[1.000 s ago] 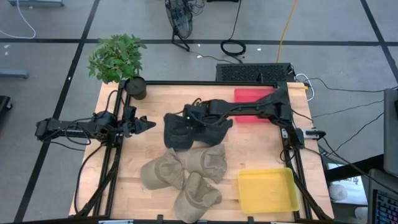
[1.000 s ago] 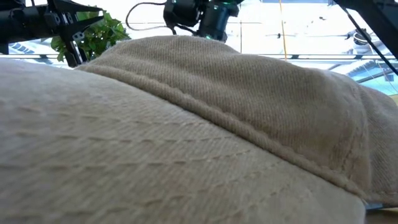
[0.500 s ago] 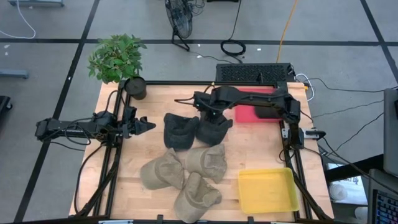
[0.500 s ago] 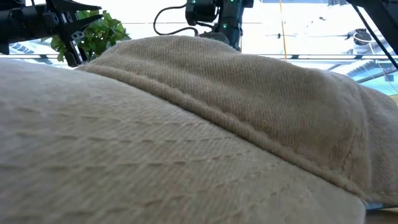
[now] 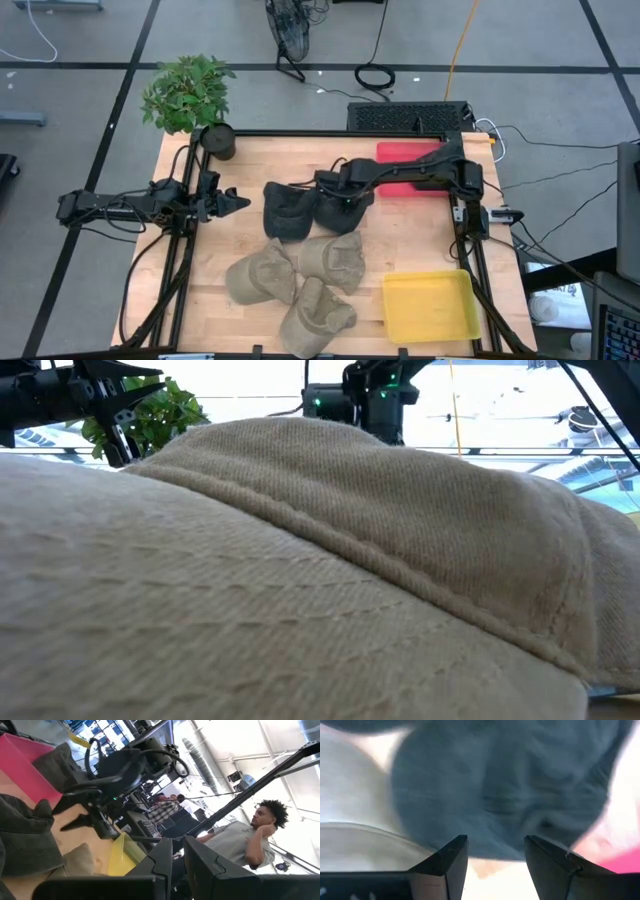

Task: Pick & Place hat
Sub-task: Put the right black cap into the red bin

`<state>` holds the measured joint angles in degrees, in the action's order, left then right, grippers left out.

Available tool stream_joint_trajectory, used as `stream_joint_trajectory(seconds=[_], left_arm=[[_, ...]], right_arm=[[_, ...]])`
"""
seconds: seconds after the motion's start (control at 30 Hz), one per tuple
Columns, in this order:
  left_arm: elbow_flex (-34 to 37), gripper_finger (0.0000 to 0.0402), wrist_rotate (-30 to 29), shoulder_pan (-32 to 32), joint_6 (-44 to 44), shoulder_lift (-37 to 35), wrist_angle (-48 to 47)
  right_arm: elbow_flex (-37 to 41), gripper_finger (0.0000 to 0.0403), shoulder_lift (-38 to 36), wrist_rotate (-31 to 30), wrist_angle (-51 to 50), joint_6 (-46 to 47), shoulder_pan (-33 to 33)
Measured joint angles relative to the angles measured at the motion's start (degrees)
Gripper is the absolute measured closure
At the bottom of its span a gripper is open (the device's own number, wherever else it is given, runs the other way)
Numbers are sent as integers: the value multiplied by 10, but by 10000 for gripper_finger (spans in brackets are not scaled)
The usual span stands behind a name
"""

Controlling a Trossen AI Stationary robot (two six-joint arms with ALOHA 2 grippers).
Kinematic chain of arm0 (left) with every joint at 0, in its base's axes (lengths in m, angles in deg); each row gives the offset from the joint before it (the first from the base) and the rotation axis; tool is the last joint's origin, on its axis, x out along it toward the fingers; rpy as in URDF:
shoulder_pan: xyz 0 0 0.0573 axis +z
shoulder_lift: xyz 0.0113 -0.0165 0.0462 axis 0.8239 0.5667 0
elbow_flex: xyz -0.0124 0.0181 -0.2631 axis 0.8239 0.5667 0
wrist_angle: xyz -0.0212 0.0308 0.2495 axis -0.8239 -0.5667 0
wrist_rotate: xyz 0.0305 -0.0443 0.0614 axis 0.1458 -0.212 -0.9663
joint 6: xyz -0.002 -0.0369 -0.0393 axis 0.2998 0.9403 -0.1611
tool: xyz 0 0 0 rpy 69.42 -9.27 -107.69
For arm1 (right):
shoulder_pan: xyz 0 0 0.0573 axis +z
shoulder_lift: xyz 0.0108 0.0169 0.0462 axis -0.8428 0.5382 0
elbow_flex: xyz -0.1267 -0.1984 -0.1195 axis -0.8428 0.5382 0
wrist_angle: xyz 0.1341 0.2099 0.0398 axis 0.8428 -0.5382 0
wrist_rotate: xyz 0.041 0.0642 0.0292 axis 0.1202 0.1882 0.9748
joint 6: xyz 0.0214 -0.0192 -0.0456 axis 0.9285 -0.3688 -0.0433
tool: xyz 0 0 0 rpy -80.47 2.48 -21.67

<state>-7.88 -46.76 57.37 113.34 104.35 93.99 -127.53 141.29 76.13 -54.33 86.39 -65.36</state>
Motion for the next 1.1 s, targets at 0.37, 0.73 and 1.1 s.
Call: stream_joint_trajectory(seconds=[0.37, 0.73, 1.1], left_arm=[[0, 350, 0, 0, 8, 0, 1], [0, 350, 0, 0, 16, 0, 2], [0, 350, 0, 0, 14, 0, 2]], right_arm=[[0, 220, 0, 1, 49, -15, -3], [51, 220, 1, 43, 92, -5, -26], [75, 282, 0, 59, 139, -1, -24]])
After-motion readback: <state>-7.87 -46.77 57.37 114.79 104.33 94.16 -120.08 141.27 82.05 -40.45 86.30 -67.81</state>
